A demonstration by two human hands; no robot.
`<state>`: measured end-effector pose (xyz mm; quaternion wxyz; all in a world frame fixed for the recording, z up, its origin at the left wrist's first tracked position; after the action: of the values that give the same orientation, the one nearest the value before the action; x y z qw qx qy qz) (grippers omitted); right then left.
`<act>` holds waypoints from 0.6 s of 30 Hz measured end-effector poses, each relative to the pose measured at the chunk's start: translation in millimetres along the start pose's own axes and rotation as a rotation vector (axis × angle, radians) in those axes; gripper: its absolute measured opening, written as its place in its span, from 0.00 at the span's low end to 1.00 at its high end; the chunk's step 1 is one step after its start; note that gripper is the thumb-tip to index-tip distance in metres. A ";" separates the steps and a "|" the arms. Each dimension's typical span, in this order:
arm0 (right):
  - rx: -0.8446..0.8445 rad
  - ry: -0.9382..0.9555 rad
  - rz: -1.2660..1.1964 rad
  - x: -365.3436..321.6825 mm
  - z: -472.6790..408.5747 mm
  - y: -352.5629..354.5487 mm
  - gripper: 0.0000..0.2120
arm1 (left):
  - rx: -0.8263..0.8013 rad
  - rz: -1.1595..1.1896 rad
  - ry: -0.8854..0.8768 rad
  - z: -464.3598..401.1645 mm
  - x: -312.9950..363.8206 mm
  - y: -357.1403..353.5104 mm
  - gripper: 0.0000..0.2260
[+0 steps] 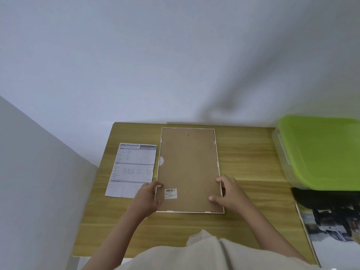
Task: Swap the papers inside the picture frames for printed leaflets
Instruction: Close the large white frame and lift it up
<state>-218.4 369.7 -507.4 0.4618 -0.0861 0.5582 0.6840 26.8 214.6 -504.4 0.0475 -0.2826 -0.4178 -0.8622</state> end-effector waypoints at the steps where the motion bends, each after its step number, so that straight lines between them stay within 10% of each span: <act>1: 0.003 -0.002 0.027 -2.8 -6.6 2.1 0.28 | -0.007 -0.017 0.005 -0.5 1.1 -0.9 0.24; 11: 0.157 -0.230 -0.008 -18.6 -53.3 1.7 0.41 | -0.025 0.256 0.127 -0.2 8.3 -6.7 0.29; 18: 0.489 -0.205 -0.219 -24.5 -35.9 10.8 0.33 | -0.023 0.430 0.043 3.3 26.4 12.9 0.24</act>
<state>-226.9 326.9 -497.5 0.5941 0.0377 0.6442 0.4802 10.3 212.8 -479.9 0.2361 -0.3472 -0.3370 -0.8427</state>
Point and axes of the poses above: each hand's wrist, its own z-axis away from the middle knuckle, its own y-axis out of the back of the hand, x = y × z, the point moved 3 cm from there along -z, towards the middle knuckle, and after that the axes turned 10 degrees about y, right-handed, at the moved point
